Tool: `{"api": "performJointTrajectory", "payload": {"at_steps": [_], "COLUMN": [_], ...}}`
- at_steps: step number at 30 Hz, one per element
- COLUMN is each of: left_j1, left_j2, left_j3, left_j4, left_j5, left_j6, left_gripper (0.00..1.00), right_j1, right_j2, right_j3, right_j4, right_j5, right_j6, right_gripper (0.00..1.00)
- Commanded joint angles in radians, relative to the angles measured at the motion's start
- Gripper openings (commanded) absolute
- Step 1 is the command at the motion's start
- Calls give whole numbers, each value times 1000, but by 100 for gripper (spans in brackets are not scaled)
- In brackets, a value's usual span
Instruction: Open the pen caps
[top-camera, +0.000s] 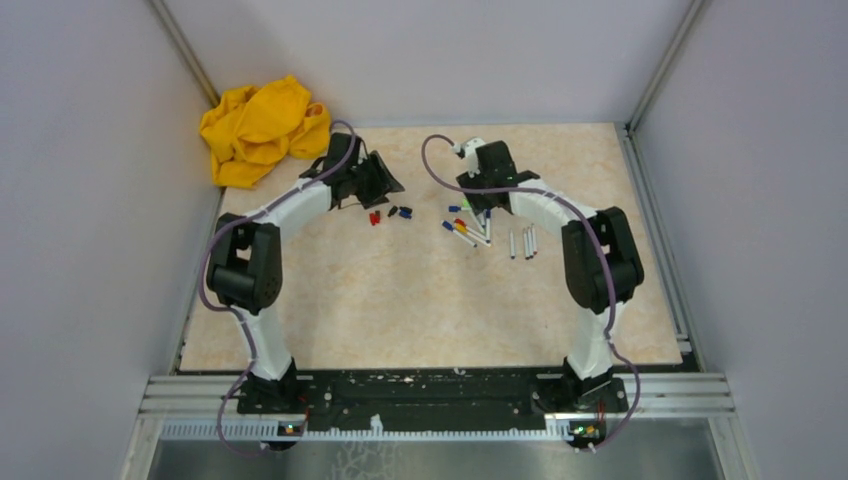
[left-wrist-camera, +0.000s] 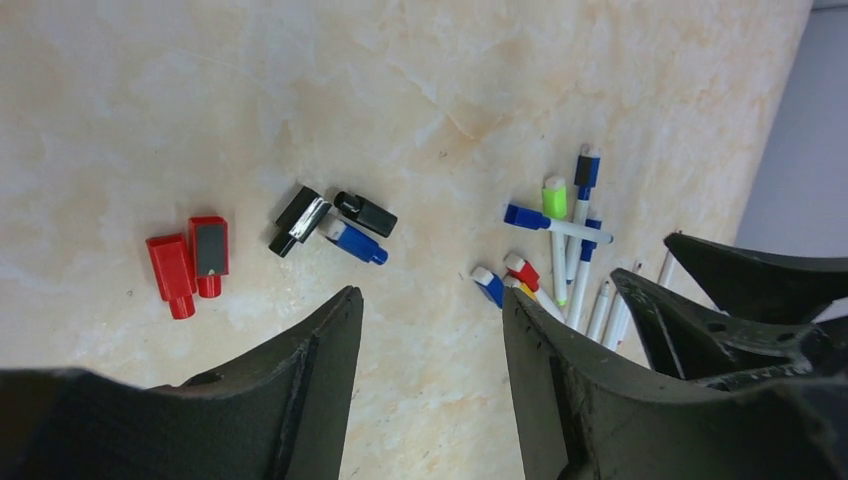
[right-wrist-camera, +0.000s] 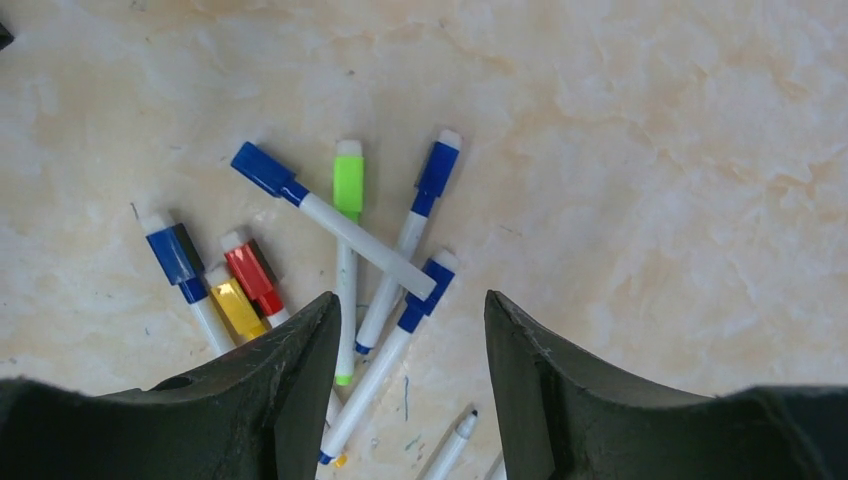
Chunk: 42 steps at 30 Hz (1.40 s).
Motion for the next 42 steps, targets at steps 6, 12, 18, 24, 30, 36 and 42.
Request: {"api": "performJointTrajectory", "payload": {"at_steps": [6,12,18,24,30,36,42], "left_j1": [38,52,57,60,65,66,66], "left_j2": [11,15,20,20,18,18,22], "left_j3": [60,68,64,51,37,31,24], "left_j4": [31,39,47,55,66,73,80], "left_j5": [81,96,109,115,120,122,129], "left_j6": [-34,-41,-48,-50,-55,-58,-63], "left_gripper": [60,60,60,60,60,60,60], "right_j1": [13,19,20,20,20,18,17], "right_j2": [134,172,194,219,241,243,233], "right_j3": [217,244,238,223,215,209,201], "right_j4": [-87,-122,-128,-111,-105,-98,-91], "right_j5": [-150,-180,-198,-206,-215,-212,-198], "right_j6": [-130,-147,-151,-150,-150,-148,-145], "right_gripper": [55,54,54,51,48,39,27]}}
